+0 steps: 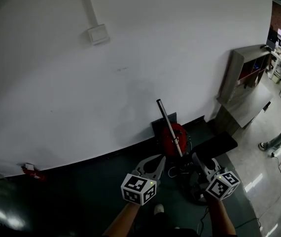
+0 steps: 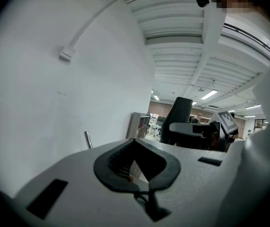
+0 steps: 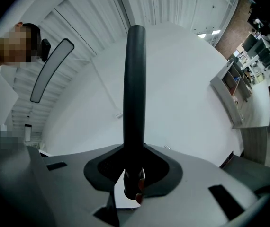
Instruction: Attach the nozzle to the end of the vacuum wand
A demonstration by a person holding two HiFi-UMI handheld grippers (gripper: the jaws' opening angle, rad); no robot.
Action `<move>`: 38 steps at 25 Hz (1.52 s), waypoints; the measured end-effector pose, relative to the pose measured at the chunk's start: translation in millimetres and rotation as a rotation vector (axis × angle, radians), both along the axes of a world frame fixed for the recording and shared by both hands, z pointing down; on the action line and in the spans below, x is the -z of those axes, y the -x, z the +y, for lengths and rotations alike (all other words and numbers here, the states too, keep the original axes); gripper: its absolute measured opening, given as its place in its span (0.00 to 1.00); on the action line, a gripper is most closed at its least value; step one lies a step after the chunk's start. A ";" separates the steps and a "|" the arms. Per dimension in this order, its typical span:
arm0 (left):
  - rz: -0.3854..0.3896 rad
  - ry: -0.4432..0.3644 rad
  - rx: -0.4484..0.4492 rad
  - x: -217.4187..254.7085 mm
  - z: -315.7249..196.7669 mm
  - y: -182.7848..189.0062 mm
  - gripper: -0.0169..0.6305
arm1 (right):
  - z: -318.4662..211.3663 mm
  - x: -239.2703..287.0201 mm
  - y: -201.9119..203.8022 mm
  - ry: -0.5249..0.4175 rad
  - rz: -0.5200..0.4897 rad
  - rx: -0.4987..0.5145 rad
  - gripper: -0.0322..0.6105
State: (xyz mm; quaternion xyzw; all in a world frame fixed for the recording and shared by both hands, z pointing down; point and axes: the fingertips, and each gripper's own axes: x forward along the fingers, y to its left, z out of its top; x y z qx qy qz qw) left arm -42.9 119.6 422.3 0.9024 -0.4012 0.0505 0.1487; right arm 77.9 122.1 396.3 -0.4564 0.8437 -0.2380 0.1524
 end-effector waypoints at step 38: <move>-0.007 0.091 0.014 -34.9 -185.8 -15.1 0.03 | -192.5 -11.6 -36.9 0.039 -0.008 -0.031 0.20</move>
